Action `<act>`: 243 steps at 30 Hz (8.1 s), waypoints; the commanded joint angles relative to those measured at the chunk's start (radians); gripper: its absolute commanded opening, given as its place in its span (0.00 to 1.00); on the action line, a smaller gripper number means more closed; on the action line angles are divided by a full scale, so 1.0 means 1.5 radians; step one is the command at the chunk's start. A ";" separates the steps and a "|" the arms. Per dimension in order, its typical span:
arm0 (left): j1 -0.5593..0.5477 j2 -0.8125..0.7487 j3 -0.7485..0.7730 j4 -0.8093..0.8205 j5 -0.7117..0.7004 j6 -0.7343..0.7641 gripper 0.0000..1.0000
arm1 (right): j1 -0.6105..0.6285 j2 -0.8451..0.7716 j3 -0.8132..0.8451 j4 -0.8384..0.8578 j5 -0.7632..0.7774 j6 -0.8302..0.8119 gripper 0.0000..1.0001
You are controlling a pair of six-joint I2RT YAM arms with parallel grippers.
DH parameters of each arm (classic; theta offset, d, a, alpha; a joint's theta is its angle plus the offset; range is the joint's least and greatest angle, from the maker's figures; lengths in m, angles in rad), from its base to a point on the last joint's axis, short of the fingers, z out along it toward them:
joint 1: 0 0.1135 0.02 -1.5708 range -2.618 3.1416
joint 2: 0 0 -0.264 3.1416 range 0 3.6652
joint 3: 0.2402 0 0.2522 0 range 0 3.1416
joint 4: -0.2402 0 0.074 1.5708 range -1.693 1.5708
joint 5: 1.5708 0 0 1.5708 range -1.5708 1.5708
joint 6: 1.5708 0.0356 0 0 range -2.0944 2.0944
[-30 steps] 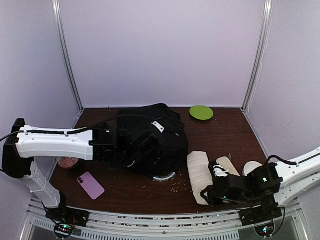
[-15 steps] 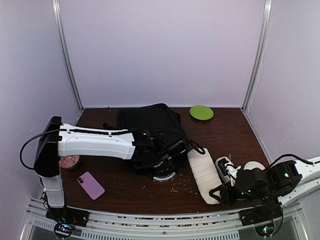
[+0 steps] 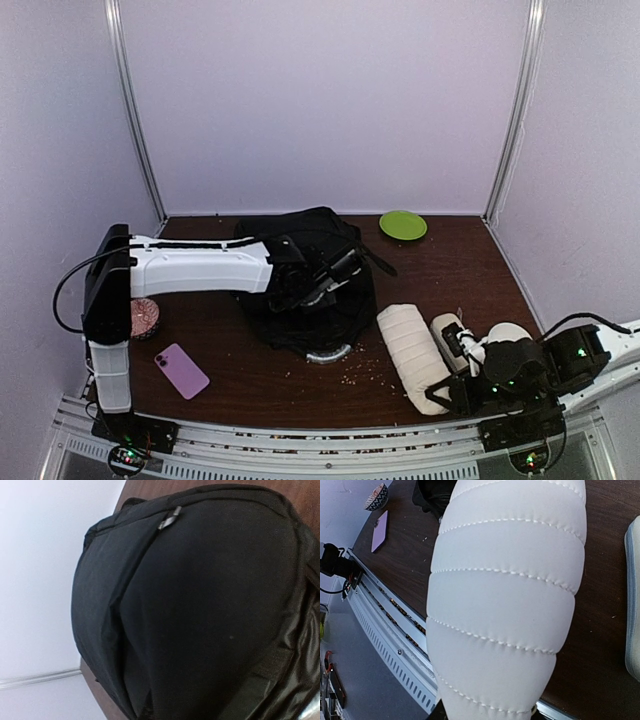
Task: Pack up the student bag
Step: Place the stationery in the student bag.
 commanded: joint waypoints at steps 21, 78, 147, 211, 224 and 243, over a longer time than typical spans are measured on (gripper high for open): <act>-0.013 -0.200 -0.001 0.078 0.058 -0.139 0.00 | -0.133 0.394 0.180 0.233 -0.130 -0.106 0.31; -0.053 -0.065 0.104 0.133 0.073 -0.410 0.00 | -0.341 0.367 -0.051 0.647 -0.103 0.101 0.84; -0.055 -0.132 0.049 0.164 0.160 -0.477 0.00 | -0.443 0.484 0.026 0.669 -0.072 0.129 0.18; -0.026 -0.176 -0.060 0.194 0.227 -0.573 0.00 | -0.548 0.619 0.230 0.638 -0.309 -0.029 0.71; -0.006 -0.137 -0.012 0.207 0.243 -0.579 0.00 | -0.494 0.513 0.216 0.493 -0.372 -0.158 0.74; 0.116 -0.189 -0.152 0.184 0.142 -0.672 0.00 | -0.487 0.273 0.148 0.189 -0.050 -0.249 0.78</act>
